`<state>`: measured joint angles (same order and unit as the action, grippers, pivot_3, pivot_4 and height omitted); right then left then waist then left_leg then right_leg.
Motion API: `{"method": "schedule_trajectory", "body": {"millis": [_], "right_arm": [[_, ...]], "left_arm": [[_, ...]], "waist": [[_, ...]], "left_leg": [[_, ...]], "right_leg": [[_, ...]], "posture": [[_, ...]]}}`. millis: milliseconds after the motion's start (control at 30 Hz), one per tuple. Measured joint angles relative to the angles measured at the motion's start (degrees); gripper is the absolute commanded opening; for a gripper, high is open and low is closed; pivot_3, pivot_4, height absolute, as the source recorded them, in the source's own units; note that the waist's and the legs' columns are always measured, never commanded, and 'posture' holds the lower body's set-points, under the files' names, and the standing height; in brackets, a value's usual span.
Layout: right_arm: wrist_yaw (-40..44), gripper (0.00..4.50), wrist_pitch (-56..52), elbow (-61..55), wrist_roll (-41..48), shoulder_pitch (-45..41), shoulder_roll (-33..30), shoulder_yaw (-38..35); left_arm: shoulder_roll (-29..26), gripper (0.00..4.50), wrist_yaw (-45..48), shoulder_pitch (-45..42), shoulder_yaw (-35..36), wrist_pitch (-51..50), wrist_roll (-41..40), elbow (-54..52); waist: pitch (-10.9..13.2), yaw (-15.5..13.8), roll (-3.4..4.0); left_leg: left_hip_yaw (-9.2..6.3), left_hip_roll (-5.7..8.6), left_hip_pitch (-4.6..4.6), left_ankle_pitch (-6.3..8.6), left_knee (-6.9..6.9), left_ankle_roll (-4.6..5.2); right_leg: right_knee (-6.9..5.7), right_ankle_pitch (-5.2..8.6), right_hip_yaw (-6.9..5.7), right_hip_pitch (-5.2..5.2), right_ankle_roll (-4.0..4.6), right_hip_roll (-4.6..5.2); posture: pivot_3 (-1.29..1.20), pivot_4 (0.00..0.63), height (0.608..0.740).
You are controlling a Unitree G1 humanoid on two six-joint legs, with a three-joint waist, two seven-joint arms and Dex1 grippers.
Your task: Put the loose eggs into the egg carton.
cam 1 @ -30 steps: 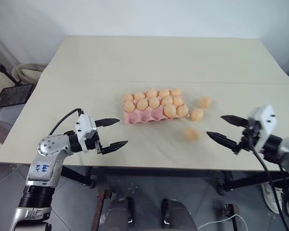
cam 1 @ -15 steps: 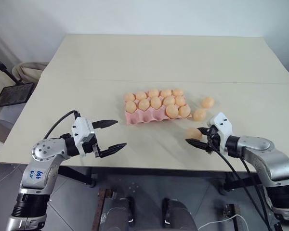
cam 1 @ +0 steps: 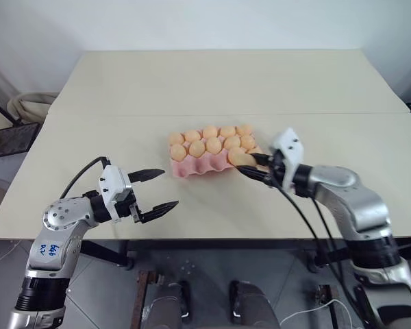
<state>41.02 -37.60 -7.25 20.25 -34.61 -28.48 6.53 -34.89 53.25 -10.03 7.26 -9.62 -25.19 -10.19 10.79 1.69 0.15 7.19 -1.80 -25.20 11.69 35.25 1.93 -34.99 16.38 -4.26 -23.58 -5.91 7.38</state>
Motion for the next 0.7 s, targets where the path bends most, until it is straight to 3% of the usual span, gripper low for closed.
{"method": "schedule_trajectory", "body": {"millis": [233,333,500,700], "right_arm": [[-4.0,1.69,2.4,14.9,-7.6,-8.5,8.7,6.8],[-4.0,2.54,3.3,16.5,-8.2,-9.2,9.2,6.6],[-2.5,4.42,3.1,13.2,-7.4,-7.7,8.4,6.0],[1.6,4.47,0.9,-4.3,-1.1,2.7,0.4,-2.4]], "left_arm": [[0.1,4.5,-3.5,4.1,1.5,-0.6,0.2,-1.8],[0.1,4.5,-4.5,4.5,1.9,-0.9,0.2,-3.1],[0.1,4.5,-5.1,4.9,1.8,-1.3,0.1,-4.4],[0.4,4.5,-4.6,2.3,0.6,-1.5,0.1,-4.3]], "waist": [[0.0,-0.1,-0.06],[-0.1,0.0,-0.11],[-0.1,0.0,-0.12],[-0.1,-0.4,-0.19]], "left_leg": [[0.02,0.07,-0.1,0.01,-0.02,0.02],[0.07,0.09,-0.12,0.04,-0.05,0.06],[0.08,0.02,-0.1,0.01,-0.18,0.0],[0.1,0.06,-0.11,0.06,-0.21,0.05]], "right_leg": [[-0.03,0.01,-0.05,-0.1,0.03,0.13],[0.0,0.0,-0.07,-0.12,0.02,0.18],[-0.01,0.01,-0.1,-0.18,0.03,0.12],[0.15,0.01,-0.16,-0.11,0.03,0.16]], "posture": [[0.0,0.15,0.74],[0.0,0.15,0.74],[0.0,0.15,0.74],[0.0,0.15,0.74]]}}
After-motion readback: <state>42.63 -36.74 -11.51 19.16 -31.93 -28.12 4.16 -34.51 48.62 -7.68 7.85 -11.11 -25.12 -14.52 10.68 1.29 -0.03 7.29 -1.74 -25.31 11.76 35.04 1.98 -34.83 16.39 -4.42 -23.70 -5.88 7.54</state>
